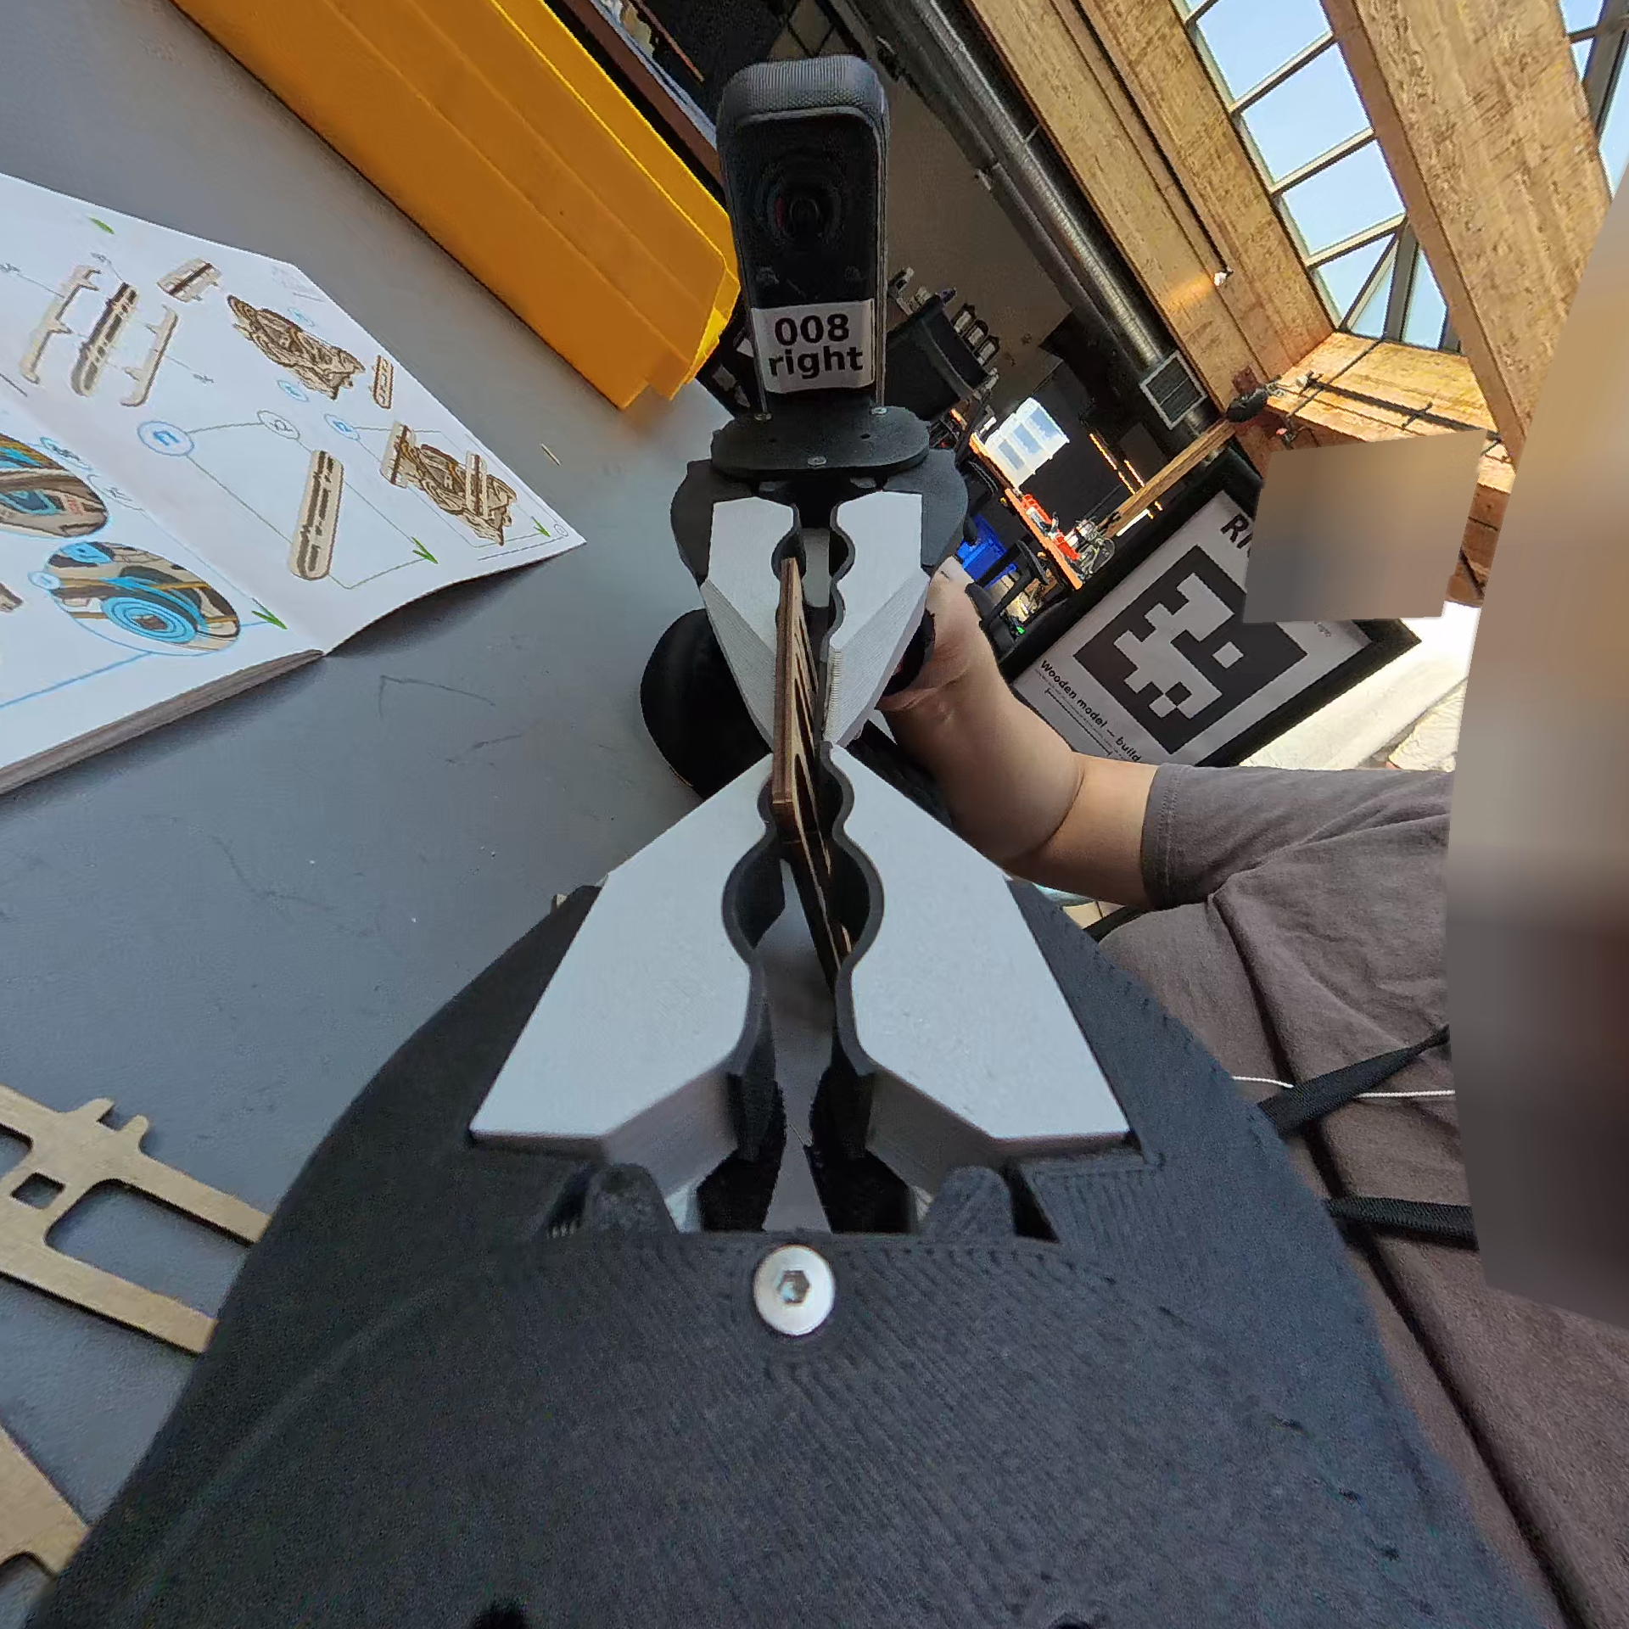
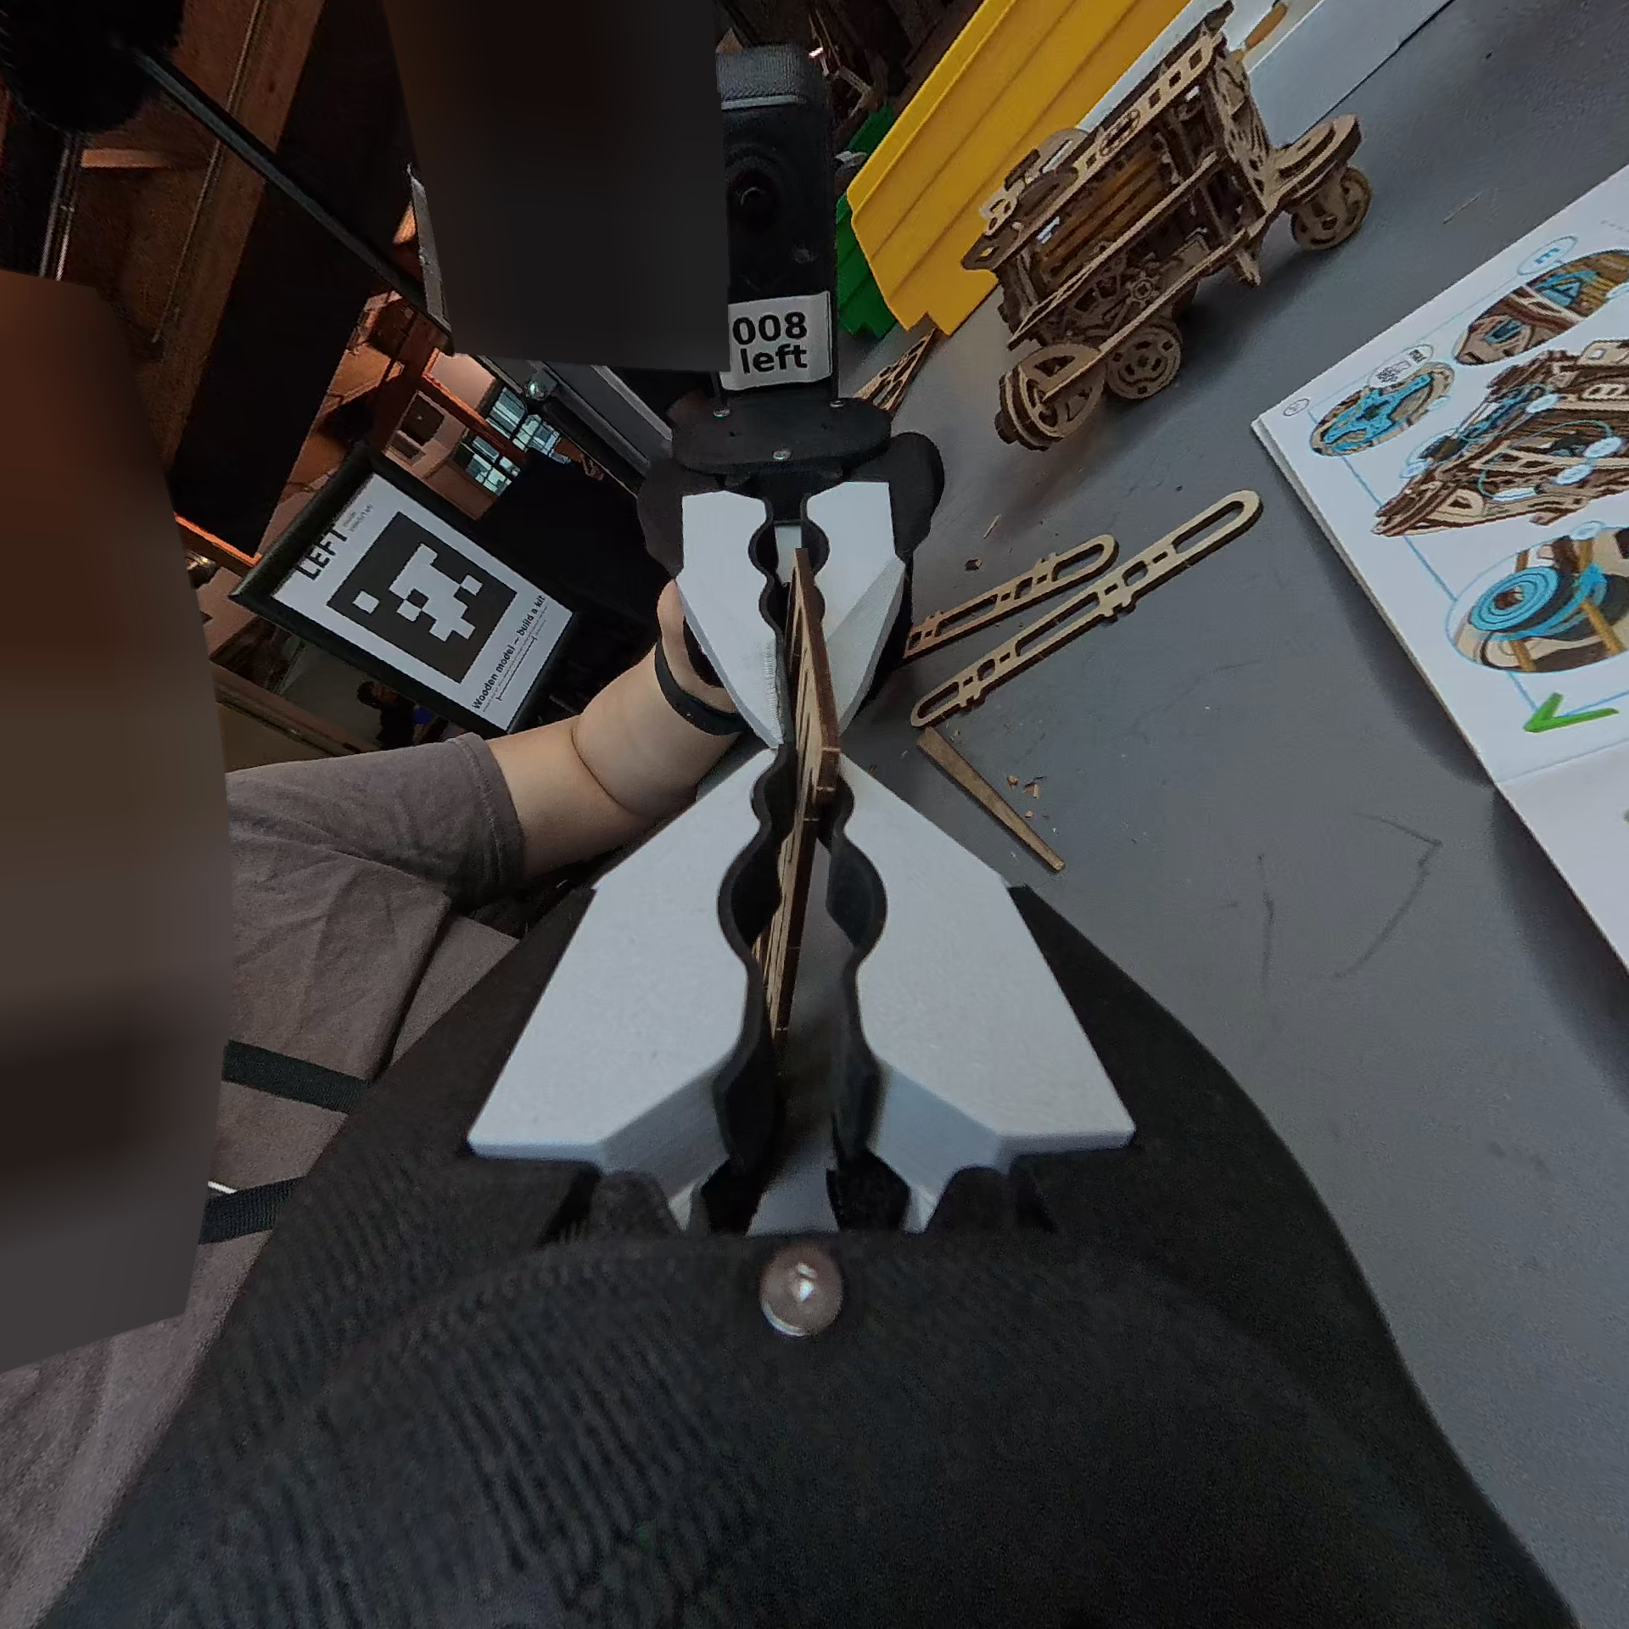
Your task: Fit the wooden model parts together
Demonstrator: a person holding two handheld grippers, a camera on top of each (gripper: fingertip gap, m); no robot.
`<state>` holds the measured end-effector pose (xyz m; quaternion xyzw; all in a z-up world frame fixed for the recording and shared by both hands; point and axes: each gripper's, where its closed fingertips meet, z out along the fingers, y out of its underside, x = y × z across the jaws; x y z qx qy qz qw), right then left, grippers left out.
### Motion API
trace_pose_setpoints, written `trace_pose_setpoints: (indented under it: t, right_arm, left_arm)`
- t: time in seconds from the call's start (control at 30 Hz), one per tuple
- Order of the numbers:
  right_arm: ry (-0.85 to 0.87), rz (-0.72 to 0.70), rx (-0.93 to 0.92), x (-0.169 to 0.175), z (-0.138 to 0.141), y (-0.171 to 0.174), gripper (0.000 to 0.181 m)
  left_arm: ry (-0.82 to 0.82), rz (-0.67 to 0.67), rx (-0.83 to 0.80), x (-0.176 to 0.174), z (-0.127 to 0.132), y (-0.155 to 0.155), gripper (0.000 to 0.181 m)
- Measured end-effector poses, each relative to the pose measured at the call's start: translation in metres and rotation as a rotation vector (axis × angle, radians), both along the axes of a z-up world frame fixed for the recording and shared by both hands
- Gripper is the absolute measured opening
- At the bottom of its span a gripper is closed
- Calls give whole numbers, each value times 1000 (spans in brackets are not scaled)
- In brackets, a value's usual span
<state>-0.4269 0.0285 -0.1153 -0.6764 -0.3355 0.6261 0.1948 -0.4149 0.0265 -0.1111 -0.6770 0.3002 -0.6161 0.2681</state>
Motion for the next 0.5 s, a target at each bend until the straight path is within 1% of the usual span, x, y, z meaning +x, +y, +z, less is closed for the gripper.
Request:
trace_pose_setpoints:
  t: [0.23, 0.43, 0.5]
  right_arm:
    - [-12, -3, -43, 2, -3, 0, 1]
    - [-39, -16, -25, 2, -6, 2, 2]
    - [-21, -19, 2, 2, -4, 3, 2]
  left_arm:
    - [42, 39, 27, 1, -2, 0, 0]
    - [82, 62, 70, 1, -5, 3, 0]
    - [62, 44, 79, 1, -3, 3, 1]
